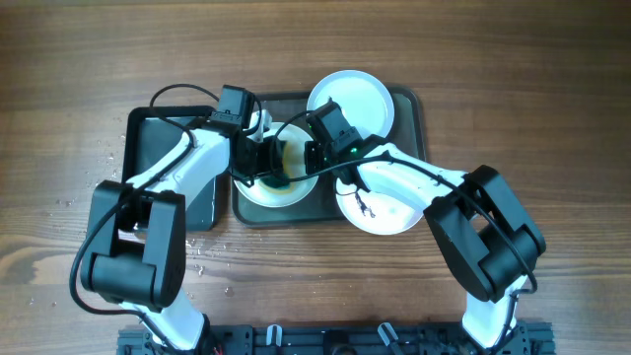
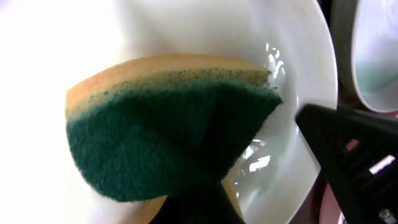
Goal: Clean dirty plates on tray and stack at the side
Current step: 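Scrub the left plate with the sponge while the right gripper holds it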
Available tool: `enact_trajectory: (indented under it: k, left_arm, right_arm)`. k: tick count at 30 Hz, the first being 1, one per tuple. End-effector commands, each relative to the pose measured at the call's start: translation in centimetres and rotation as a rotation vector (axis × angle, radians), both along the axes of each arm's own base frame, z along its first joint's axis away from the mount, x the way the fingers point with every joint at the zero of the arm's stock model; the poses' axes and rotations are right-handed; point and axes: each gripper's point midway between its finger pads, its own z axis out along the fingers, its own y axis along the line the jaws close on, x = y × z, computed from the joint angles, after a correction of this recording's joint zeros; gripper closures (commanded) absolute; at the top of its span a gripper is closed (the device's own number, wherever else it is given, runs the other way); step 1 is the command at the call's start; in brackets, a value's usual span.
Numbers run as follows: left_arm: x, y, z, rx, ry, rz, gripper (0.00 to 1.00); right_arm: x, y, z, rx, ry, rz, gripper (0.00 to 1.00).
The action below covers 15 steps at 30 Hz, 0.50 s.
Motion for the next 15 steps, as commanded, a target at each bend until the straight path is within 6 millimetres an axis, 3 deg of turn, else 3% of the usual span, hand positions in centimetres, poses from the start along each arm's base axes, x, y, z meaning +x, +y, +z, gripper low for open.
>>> enact_trajectory:
  k: [1,10,15]
  left_arm:
    - [-0.2,0.6,0.2,0.058,-0.02,-0.008,0.96]
    - [0.1,1.2,0.7,0.087,-0.043,0.005,0.96]
    - [1.0,1.3,2.9,0.061,-0.109,0.02,0.96]
  right_arm:
    - [-0.8,1.3,-0.5,0.036,0.026,0.041,0.96]
    - [-0.8,1.3,-0.5,0.036,0.026,0.041,0.96]
    - [-0.8,1.3,-0.5,0.036,0.026,0.041,0.96]
